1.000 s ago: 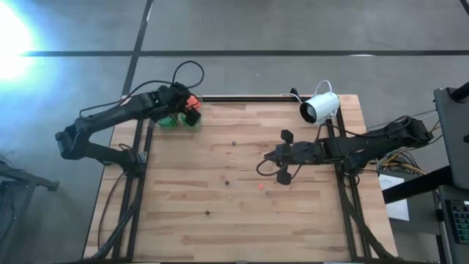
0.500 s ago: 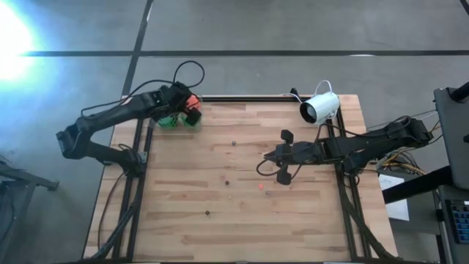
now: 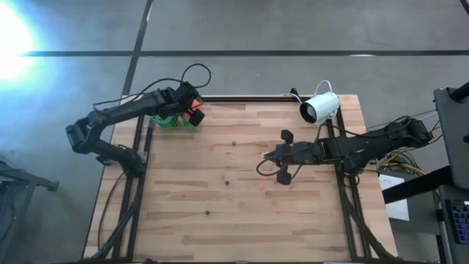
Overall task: Pick & Place Dice
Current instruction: Put the large orange die into the transparent bin
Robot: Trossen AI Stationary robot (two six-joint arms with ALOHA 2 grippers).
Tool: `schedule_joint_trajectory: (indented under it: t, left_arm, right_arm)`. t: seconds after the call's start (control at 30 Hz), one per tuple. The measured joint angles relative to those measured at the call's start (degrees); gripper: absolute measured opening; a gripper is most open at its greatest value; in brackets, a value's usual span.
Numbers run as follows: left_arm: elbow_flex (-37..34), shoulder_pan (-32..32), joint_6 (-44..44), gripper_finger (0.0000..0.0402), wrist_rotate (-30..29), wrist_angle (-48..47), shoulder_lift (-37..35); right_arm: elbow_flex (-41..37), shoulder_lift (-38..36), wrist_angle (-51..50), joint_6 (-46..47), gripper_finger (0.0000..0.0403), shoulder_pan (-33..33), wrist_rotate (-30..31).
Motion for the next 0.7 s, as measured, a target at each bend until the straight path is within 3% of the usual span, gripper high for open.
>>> schedule_joint_trajectory:
  t: [0.7]
  left_arm:
    - [0.3, 0.1, -0.2, 0.0399, -0.2, -0.1, -0.4]
  right_arm:
    - [0.0, 0.0, 0.0, 1.0, 0.0027, 0.0, 0.0]
